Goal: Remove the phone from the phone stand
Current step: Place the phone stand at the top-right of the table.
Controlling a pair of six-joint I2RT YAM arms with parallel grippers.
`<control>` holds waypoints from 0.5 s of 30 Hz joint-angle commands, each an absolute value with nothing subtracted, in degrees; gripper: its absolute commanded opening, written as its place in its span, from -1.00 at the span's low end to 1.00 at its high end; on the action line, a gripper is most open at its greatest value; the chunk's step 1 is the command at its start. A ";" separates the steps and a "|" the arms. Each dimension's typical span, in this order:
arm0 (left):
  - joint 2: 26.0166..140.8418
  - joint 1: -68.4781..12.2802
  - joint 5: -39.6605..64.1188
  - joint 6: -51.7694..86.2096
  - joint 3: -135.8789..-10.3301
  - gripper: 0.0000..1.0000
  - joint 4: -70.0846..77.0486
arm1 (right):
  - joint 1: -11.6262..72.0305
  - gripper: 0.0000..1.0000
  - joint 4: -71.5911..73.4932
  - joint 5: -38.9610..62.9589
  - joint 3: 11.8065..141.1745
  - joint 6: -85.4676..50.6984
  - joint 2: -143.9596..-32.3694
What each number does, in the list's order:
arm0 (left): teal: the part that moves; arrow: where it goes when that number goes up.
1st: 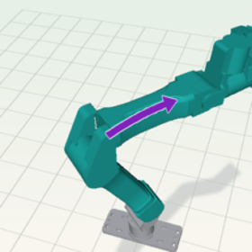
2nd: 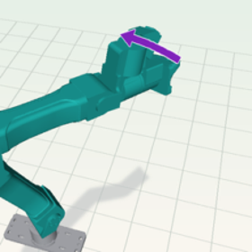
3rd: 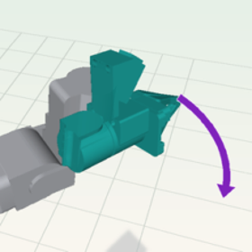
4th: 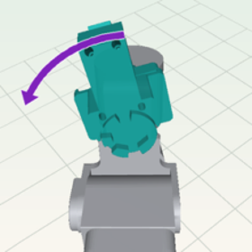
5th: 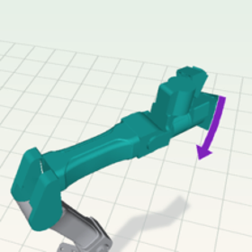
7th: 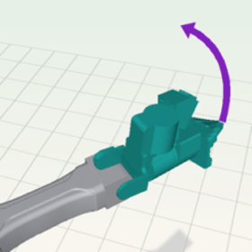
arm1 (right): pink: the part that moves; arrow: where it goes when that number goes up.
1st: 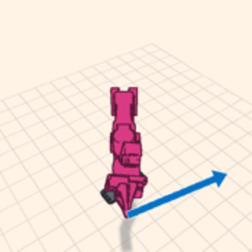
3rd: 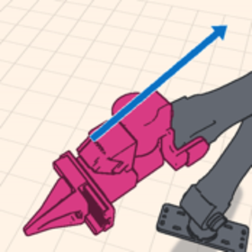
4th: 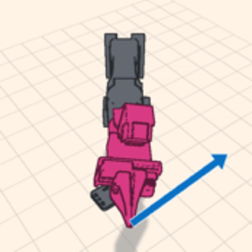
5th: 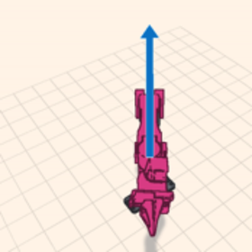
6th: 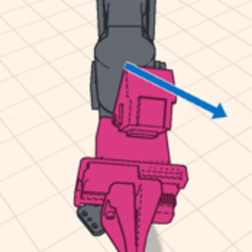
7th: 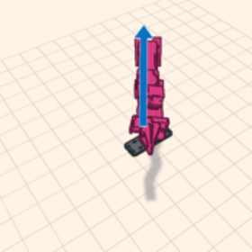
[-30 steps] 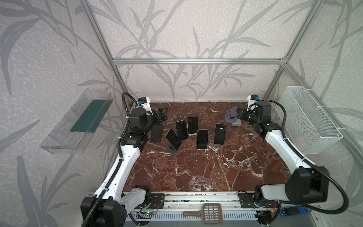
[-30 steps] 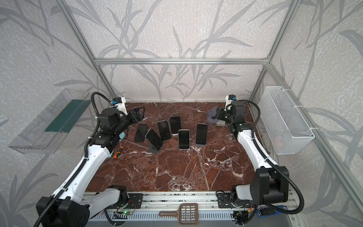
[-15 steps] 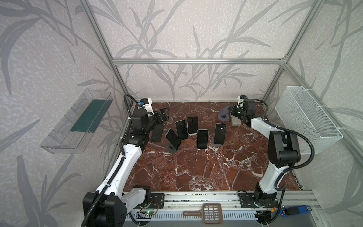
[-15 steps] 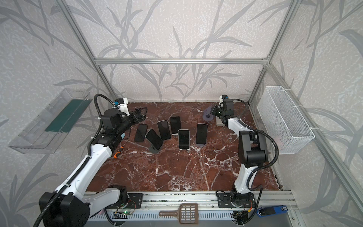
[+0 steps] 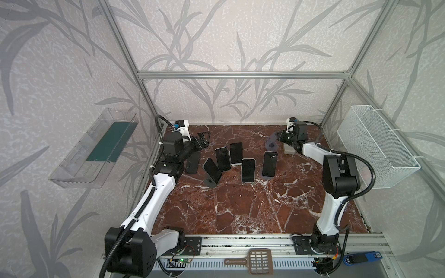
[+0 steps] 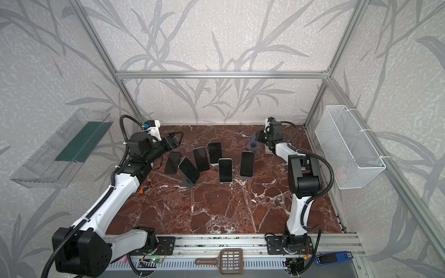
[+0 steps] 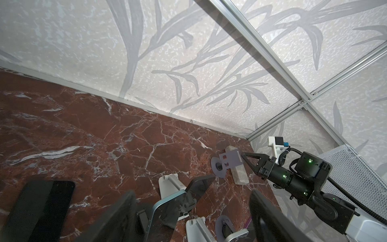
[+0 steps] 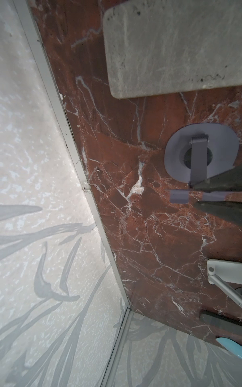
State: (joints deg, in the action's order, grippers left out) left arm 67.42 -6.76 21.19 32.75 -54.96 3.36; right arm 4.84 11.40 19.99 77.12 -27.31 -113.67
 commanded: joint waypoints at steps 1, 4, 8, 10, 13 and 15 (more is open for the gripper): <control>67.08 -7.03 21.46 33.38 -54.54 0.69 4.74 | 5.04 -0.50 11.17 19.29 77.72 -25.81 -112.94; 66.33 -7.21 20.72 33.24 -54.32 0.70 4.59 | 5.02 -0.35 9.63 19.34 78.33 -24.97 -112.43; 65.20 -7.89 18.15 31.81 -54.40 0.71 3.29 | 5.01 -0.14 8.59 19.15 78.73 -24.38 -109.74; 64.85 -8.16 16.80 31.33 -54.53 0.71 2.49 | 5.06 -0.05 7.30 18.44 79.21 -23.69 -107.49; 64.23 -8.18 14.86 31.11 -54.68 0.71 1.28 | 5.01 0.17 6.51 17.06 78.60 -23.90 -103.89; 63.66 -8.25 13.08 30.86 -54.68 0.71 0.43 | 5.02 0.28 6.94 16.91 77.68 -24.73 -102.31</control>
